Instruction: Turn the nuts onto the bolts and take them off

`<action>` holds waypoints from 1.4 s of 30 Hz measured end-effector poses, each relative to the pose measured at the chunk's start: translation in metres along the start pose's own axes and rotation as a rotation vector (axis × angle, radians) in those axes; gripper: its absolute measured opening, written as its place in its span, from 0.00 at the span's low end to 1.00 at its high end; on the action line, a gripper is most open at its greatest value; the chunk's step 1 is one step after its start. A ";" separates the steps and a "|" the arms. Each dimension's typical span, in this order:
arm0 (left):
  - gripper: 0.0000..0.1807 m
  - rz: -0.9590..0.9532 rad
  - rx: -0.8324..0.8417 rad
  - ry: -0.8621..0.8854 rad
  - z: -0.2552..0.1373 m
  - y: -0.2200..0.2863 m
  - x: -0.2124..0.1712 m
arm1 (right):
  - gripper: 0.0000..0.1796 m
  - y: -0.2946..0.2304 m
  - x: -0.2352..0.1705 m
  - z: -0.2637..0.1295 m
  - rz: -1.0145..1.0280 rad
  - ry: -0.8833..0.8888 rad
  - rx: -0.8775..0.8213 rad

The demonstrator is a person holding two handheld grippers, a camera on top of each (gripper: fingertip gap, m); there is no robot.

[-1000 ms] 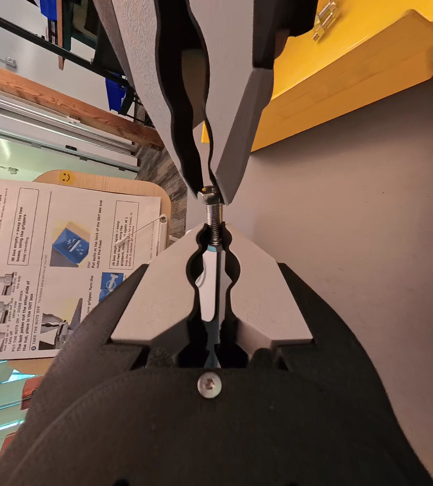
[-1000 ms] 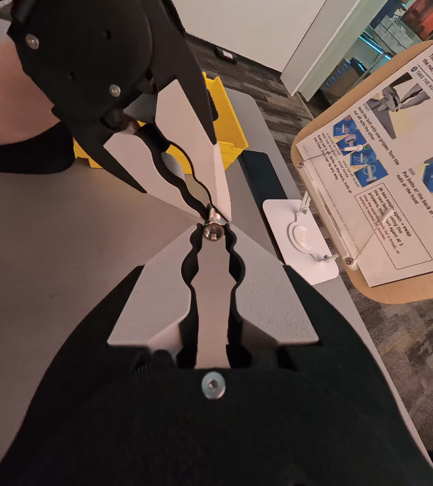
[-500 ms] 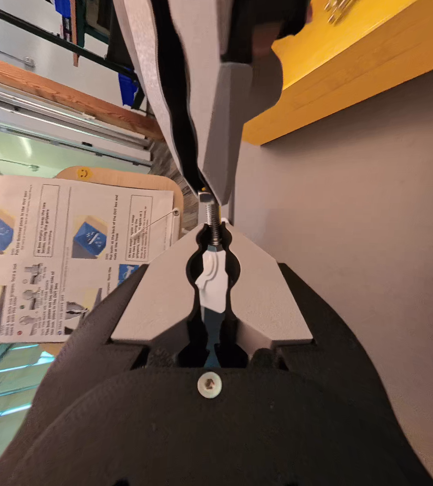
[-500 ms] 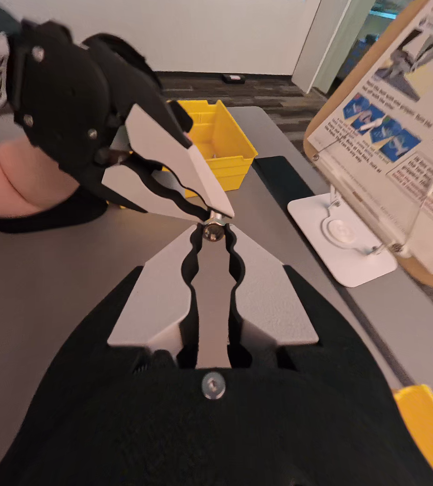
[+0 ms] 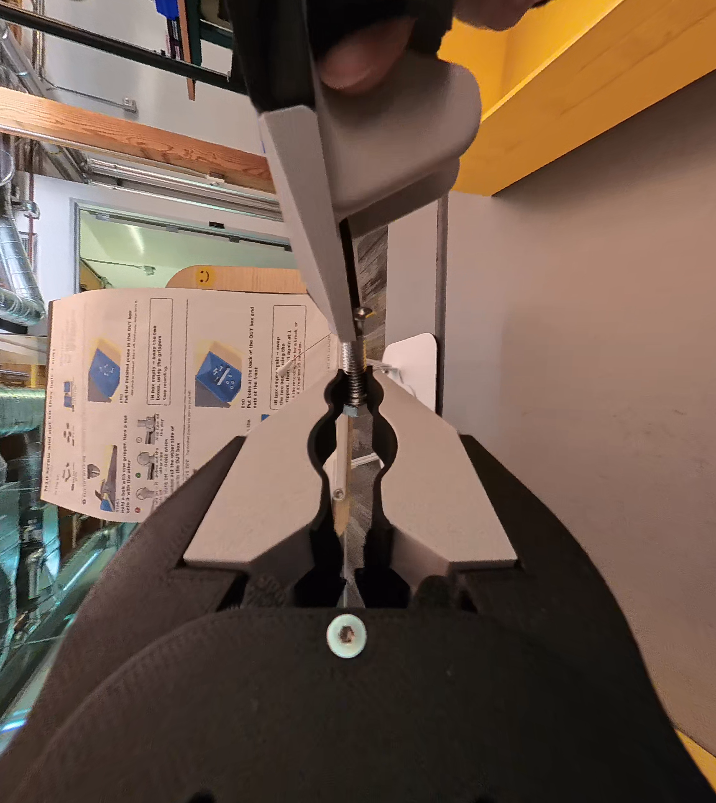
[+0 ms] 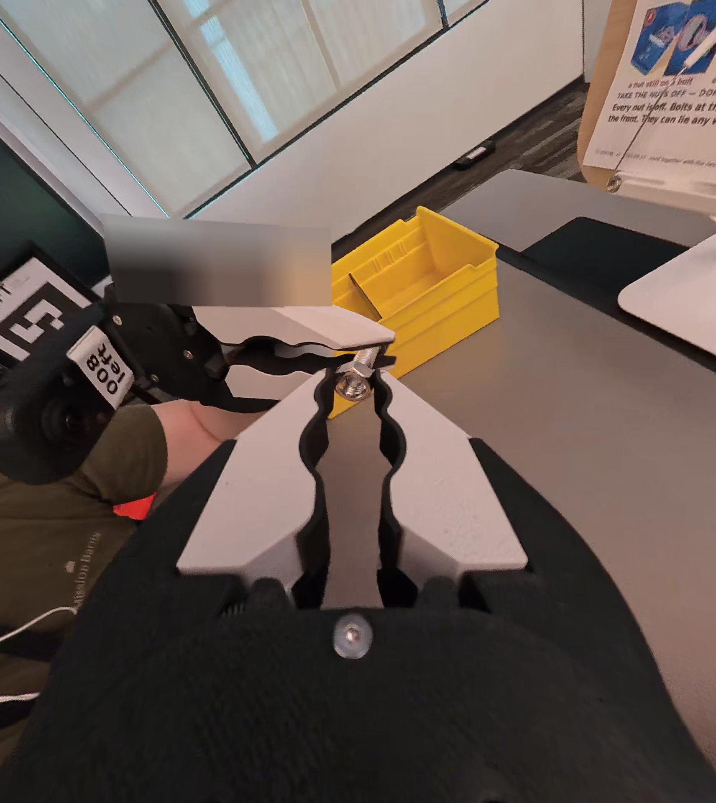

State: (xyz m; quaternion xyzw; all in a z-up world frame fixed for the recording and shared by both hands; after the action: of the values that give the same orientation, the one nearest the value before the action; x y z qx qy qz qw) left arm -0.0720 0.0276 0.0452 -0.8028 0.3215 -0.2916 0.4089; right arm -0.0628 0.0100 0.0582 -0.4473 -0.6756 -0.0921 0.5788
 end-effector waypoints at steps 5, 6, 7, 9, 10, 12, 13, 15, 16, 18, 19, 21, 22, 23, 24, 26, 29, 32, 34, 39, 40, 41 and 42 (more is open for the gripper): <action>0.04 0.043 0.039 -0.038 0.002 -0.002 -0.002 | 0.09 0.002 0.000 0.001 0.095 -0.008 0.028; 0.04 0.047 0.040 -0.044 0.002 -0.001 -0.002 | 0.09 0.002 -0.001 0.002 0.104 -0.011 0.031; 0.04 0.052 0.044 -0.048 0.003 -0.001 -0.002 | 0.09 0.002 -0.001 0.002 0.114 -0.013 0.033; 0.04 0.067 0.057 -0.054 0.003 -0.002 -0.002 | 0.09 0.002 0.000 0.002 0.138 -0.014 0.042; 0.04 0.073 0.063 -0.057 0.003 -0.002 -0.002 | 0.09 0.002 0.000 0.002 0.152 -0.015 0.051; 0.04 0.084 0.073 -0.057 0.002 -0.003 -0.001 | 0.10 0.002 0.000 0.001 0.172 -0.018 0.067; 0.04 0.089 0.078 -0.057 0.002 -0.003 -0.001 | 0.10 0.001 0.000 0.001 0.181 -0.018 0.073; 0.04 0.098 0.089 -0.058 0.002 -0.004 0.000 | 0.09 0.001 0.000 0.001 0.194 -0.020 0.081; 0.04 0.099 0.088 -0.059 0.002 -0.004 0.000 | 0.09 0.001 0.000 0.001 0.197 -0.021 0.082; 0.04 0.098 0.088 -0.059 0.002 -0.004 0.000 | 0.09 0.002 0.000 0.001 0.202 -0.021 0.082; 0.04 0.094 0.085 -0.058 0.002 -0.004 0.000 | 0.10 0.002 0.000 0.001 0.202 -0.021 0.080; 0.04 0.089 0.081 -0.055 0.003 -0.003 0.000 | 0.09 0.002 0.000 0.001 0.200 -0.021 0.077; 0.04 0.086 0.080 -0.054 0.003 -0.003 0.000 | 0.09 0.002 0.000 0.001 0.200 -0.021 0.076; 0.04 0.085 0.080 -0.053 0.003 -0.003 0.000 | 0.10 0.002 0.000 0.001 0.201 -0.021 0.076; 0.04 0.086 0.080 -0.053 0.003 -0.003 0.000 | 0.10 0.002 0.000 0.001 0.200 -0.023 0.076; 0.04 0.082 0.077 -0.051 0.003 -0.003 0.000 | 0.10 0.002 0.000 0.001 0.199 -0.024 0.075; 0.04 0.074 0.070 -0.043 0.004 -0.003 0.001 | 0.10 0.002 -0.001 0.001 0.193 -0.026 0.072; 0.04 0.071 0.068 -0.038 0.005 -0.002 0.001 | 0.10 0.002 -0.001 0.001 0.187 -0.030 0.066; 0.04 0.071 0.067 -0.038 0.005 -0.002 0.001 | 0.10 0.003 -0.002 0.001 0.182 -0.032 0.060; 0.04 0.063 0.061 -0.030 0.006 -0.002 0.002 | 0.10 0.003 -0.002 0.001 0.171 -0.034 0.051; 0.04 0.061 0.061 -0.028 0.006 -0.002 0.002 | 0.10 0.003 -0.002 0.000 0.169 -0.034 0.050; 0.04 0.060 0.061 -0.026 0.006 -0.002 0.003 | 0.10 0.002 -0.002 0.000 0.168 -0.034 0.049; 0.04 0.059 0.061 -0.024 0.006 -0.002 0.003 | 0.10 0.002 -0.002 0.000 0.167 -0.035 0.047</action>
State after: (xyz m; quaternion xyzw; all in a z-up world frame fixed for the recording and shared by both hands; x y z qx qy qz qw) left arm -0.0658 0.0289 0.0445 -0.7836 0.3310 -0.2795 0.4453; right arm -0.0611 0.0104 0.0556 -0.4898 -0.6480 -0.0198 0.5830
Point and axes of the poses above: each gripper's, where its closed fingertips meet, z out along the fingers, x out of its top, y = z × x across the jaws, the point moved 1 cm from there along -z, back along the fingers, and after that the axes turned 13 degrees about -x, right-handed, at the moved point
